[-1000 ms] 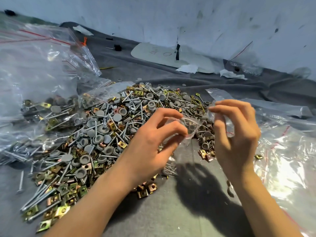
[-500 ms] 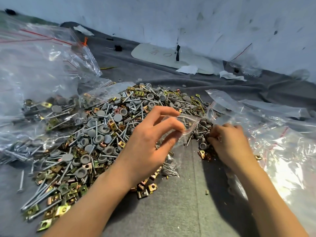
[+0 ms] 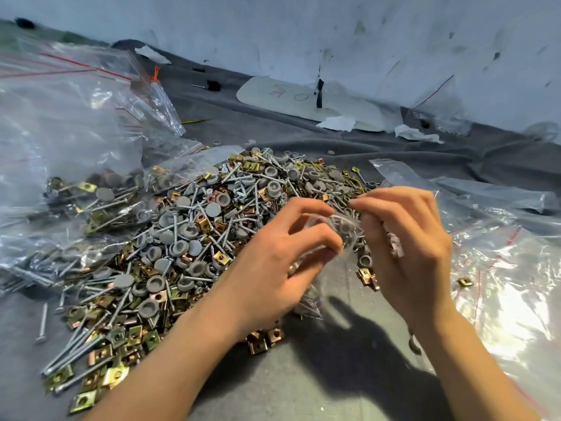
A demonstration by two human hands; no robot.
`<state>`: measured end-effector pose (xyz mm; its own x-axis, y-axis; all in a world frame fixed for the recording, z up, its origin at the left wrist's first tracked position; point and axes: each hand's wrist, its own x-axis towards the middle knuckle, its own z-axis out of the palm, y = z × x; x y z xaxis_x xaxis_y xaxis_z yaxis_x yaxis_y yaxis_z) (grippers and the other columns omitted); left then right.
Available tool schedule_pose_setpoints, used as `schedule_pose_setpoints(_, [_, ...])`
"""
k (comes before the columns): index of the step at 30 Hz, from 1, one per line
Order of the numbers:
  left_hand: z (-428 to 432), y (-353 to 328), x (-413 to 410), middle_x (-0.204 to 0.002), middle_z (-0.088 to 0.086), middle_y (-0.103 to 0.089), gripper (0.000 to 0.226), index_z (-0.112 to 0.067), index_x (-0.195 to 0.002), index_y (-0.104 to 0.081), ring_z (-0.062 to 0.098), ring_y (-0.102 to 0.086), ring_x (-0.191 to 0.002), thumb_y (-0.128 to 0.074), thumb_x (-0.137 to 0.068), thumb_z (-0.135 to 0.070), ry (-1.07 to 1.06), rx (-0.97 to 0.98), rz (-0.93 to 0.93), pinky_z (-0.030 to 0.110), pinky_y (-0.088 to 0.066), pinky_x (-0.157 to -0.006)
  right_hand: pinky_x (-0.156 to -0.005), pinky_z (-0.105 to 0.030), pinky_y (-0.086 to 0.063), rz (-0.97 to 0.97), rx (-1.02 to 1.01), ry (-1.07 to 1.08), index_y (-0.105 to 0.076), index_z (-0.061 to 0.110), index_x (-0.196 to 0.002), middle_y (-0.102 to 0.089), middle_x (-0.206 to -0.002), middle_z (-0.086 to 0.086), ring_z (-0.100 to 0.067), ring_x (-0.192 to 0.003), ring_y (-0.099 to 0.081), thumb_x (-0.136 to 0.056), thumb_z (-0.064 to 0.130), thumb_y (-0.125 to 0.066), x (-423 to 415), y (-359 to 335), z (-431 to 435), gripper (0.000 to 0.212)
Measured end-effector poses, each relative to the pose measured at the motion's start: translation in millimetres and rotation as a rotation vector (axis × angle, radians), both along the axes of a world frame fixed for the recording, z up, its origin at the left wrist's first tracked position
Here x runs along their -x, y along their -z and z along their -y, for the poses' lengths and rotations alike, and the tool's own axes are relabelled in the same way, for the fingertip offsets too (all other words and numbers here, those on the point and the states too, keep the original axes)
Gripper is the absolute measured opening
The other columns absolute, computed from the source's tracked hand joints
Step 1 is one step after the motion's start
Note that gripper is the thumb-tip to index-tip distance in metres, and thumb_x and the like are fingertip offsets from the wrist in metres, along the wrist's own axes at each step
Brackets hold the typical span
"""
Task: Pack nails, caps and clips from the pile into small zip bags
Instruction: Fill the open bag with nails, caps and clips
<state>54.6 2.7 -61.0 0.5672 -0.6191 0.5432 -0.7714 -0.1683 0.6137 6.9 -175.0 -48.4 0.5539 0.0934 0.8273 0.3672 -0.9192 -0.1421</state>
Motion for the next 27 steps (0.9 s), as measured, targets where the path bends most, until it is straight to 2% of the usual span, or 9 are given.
schedule_pose_setpoints(2, [0.1, 0.1, 0.0, -0.128, 0.003, -0.052, 0.014, -0.013, -0.096, -0.067, 0.009, -0.054, -0.112, -0.058, -0.087, -0.019, -0.065, 0.033, -0.027, 0.019, -0.043, -0.103, -0.073, -0.024, -0.039, -0.064, -0.085, 0.004, -0.067, 0.002, -0.084, -0.063, -0.08, -0.005, -0.019, -0.077, -0.053, -0.091, 0.011, -0.054, 1.9, -6.1, 9.3, 0.018])
schedule_pose_setpoints(3, [0.1, -0.3, -0.1, -0.128, 0.002, -0.053, 0.015, -0.014, -0.096, -0.067, 0.007, -0.054, -0.111, -0.056, -0.088, -0.019, -0.094, 0.055, -0.04, 0.017, -0.043, -0.102, -0.067, -0.022, -0.038, -0.191, -0.114, -0.026, -0.066, 0.006, -0.079, -0.061, -0.073, 0.0, -0.014, -0.07, -0.051, -0.089, 0.016, -0.055, 3.3, -8.5, 16.0, 0.018])
schedule_pose_setpoints(6, [-0.5, -1.2, -2.1, -0.123, 0.002, -0.055, 0.01, -0.015, -0.096, -0.067, 0.007, -0.055, -0.109, -0.059, -0.089, -0.015, -0.169, 0.124, -0.055, 0.012, -0.043, -0.097, -0.052, -0.017, -0.034, -0.793, -0.074, 0.058, -0.06, 0.021, -0.07, -0.05, -0.054, 0.011, -0.005, -0.054, -0.047, -0.085, 0.031, -0.067, 2.6, -9.0, 34.3, 0.019])
schedule_pose_setpoints(8, [-1.3, -2.1, -3.1, -0.121, 0.0, -0.056, 0.011, -0.017, -0.095, -0.067, 0.004, -0.055, -0.108, -0.059, -0.087, -0.016, -0.193, 0.15, -0.069, 0.014, -0.045, -0.095, -0.05, -0.017, -0.034, -1.023, 0.066, 0.212, -0.059, 0.024, -0.073, -0.051, -0.058, 0.012, -0.001, -0.054, -0.046, -0.078, 0.037, -0.074, 0.5, -3.2, 41.5, 0.02])
schedule_pose_setpoints(13, [-0.5, -3.4, -1.6, -0.119, 0.001, -0.057, 0.01, -0.014, -0.093, -0.067, 0.003, -0.054, -0.104, -0.06, -0.087, -0.015, -0.203, 0.14, -0.038, 0.008, -0.04, -0.094, -0.055, -0.012, -0.038, -1.088, 0.066, 0.251, -0.059, 0.027, -0.074, -0.057, -0.064, 0.013, 0.004, -0.058, -0.048, -0.071, 0.026, -0.081, -0.6, -2.3, 40.3, 0.022])
schedule_pose_setpoints(16, [0.0, -2.7, -2.1, -0.118, 0.001, -0.057, 0.01, -0.014, -0.093, -0.067, 0.003, -0.056, -0.103, -0.06, -0.087, -0.015, -0.197, 0.142, -0.036, 0.01, -0.042, -0.094, -0.061, -0.018, -0.044, -1.05, 0.086, 0.201, -0.064, 0.022, -0.077, -0.062, -0.068, 0.008, -0.009, -0.064, -0.055, -0.071, 0.016, -0.076, -0.2, 0.7, 38.0, 0.015])
schedule_pose_setpoints(18, [0.1, -2.1, -2.6, -0.119, 0.001, -0.057, 0.01, -0.014, -0.094, -0.067, 0.004, -0.056, -0.103, -0.06, -0.087, -0.016, -0.196, 0.136, -0.037, 0.013, -0.044, -0.094, -0.068, -0.03, -0.048, -1.043, 0.104, 0.197, -0.064, 0.02, -0.079, -0.062, -0.07, 0.006, -0.014, -0.069, -0.056, -0.071, 0.015, -0.072, -0.7, 2.7, 35.3, 0.012])
schedule_pose_setpoints(24, [0.4, -2.2, -1.8, -0.119, 0.002, -0.058, 0.01, -0.013, -0.094, -0.068, 0.002, -0.053, -0.105, -0.06, -0.087, -0.015, -0.194, 0.124, -0.029, 0.005, -0.037, -0.095, -0.071, -0.034, -0.049, -1.03, 0.085, 0.211, -0.064, 0.022, -0.08, -0.062, -0.077, 0.008, -0.016, -0.076, -0.056, -0.069, 0.02, -0.07, -3.4, 4.7, 30.9, 0.012])
schedule_pose_setpoints(27, [0.3, -2.2, -1.4, -0.119, 0.002, -0.057, 0.01, -0.014, -0.094, -0.068, 0.002, -0.053, -0.105, -0.06, -0.087, -0.015, -0.188, 0.119, -0.033, 0.005, -0.037, -0.095, -0.069, -0.033, -0.044, -1.03, 0.135, 0.171, -0.056, 0.023, -0.077, -0.052, -0.081, 0.008, -0.017, -0.076, -0.05, -0.068, 0.021, -0.069, -3.3, 6.4, 25.3, 0.016])
